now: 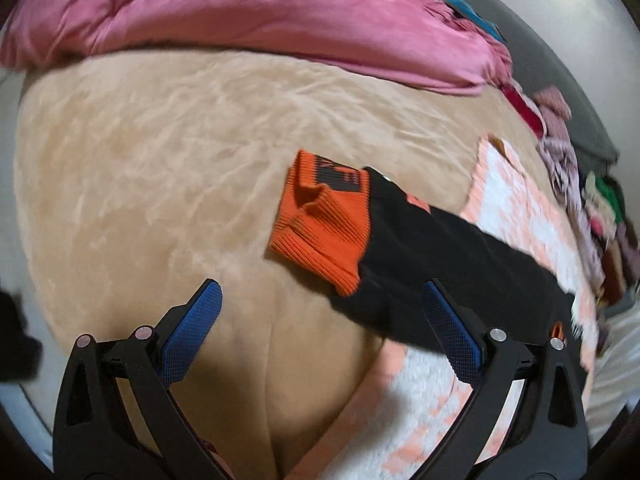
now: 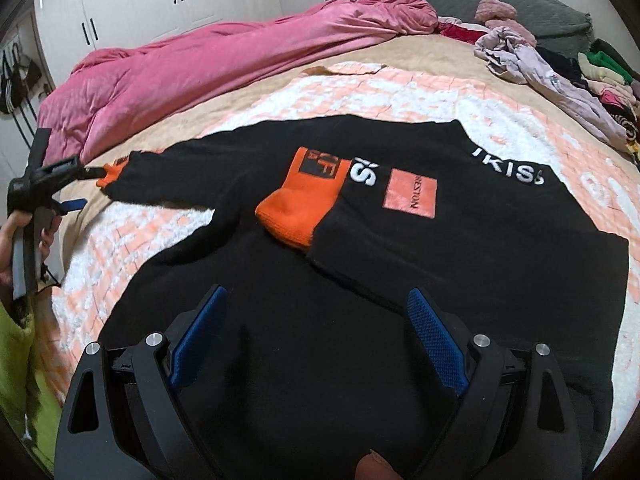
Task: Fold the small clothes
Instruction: 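Grasp the other orange cuff with the left tool and lift, then fold the held sleeve across the shirt body with the left tool, release, then grasp the orange cuff on the folded shirt with the right tool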
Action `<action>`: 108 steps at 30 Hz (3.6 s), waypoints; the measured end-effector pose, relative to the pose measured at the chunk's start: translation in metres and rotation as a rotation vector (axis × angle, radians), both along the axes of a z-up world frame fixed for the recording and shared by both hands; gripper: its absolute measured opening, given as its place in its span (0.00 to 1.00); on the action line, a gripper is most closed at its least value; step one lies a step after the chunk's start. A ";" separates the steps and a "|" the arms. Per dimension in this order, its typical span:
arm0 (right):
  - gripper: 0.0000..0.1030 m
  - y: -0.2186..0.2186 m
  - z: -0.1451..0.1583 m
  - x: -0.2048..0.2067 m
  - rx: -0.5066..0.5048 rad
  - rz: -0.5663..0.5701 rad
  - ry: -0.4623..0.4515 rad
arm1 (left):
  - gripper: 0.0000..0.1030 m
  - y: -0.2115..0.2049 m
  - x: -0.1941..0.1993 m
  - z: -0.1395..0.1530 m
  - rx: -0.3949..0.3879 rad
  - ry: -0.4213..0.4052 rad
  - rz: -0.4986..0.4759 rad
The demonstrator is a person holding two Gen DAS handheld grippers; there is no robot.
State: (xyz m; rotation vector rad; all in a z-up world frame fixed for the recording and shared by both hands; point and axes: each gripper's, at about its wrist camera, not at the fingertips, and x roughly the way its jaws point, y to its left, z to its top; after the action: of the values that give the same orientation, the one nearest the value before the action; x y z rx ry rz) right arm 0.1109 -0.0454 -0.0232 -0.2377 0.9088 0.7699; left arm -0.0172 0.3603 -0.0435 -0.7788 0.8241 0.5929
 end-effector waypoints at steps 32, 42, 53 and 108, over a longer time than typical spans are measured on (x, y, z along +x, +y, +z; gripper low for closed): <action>0.88 -0.160 0.022 0.030 0.214 -0.481 0.075 | 0.03 -0.213 0.113 0.129 0.183 -0.341 -0.575; 0.88 -0.249 0.010 0.025 0.275 -0.713 0.108 | 0.03 -0.321 0.148 0.093 0.157 -0.272 -0.813; 0.88 -0.270 0.021 0.021 0.284 -0.762 0.051 | 0.03 -0.395 0.162 0.045 0.136 -0.162 -0.970; 0.19 -0.133 -0.017 0.040 0.157 -0.378 0.219 | 0.64 -0.322 0.106 0.044 0.234 -0.104 -0.877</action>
State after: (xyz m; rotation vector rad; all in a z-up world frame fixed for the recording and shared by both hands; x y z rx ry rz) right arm 0.1508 -0.1783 -0.0403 0.1580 1.0552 0.5169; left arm 0.0889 0.0386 0.0009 -0.1795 0.8855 -0.1371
